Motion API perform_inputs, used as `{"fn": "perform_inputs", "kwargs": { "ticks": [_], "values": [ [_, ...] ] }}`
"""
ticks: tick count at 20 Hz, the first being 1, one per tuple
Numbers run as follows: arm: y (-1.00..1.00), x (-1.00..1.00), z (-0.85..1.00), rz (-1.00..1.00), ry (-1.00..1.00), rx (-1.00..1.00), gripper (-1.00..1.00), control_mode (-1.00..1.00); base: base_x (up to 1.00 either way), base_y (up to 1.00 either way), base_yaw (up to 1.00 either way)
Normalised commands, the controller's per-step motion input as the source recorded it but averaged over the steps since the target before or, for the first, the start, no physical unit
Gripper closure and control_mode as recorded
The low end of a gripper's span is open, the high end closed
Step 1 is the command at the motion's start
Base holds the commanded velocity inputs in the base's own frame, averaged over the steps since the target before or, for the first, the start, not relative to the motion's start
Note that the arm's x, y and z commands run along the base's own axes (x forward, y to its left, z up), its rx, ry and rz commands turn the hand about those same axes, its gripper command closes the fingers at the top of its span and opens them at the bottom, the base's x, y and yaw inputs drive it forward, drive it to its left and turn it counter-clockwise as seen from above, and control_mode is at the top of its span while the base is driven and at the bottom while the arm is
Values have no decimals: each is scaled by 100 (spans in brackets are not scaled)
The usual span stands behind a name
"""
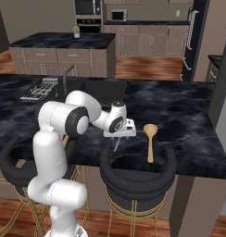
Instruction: Pick up the metallic utensils from the counter and place them in the open drawer. Make sure not to pick up any wooden utensils.
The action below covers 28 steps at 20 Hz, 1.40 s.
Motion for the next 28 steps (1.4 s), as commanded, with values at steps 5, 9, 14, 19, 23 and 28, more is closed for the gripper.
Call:
{"fn": "perform_inputs", "kwargs": {
  "ticks": [5,9,14,19,23,28],
  "values": [
    [-1,18,-37,0,4,0,-100,-100,0,0,0],
    [-3,6,-46,0,7,0,-100,-100,0,0,0],
    [-6,1,-47,0,3,0,-100,-100,0,0,0],
    [-3,0,-55,0,0,0,100,-100,0,0,0],
    [-17,0,-59,0,0,0,100,-100,0,0,0],
    [-8,0,-62,0,0,0,100,-100,0,0,0]
  ]
}}
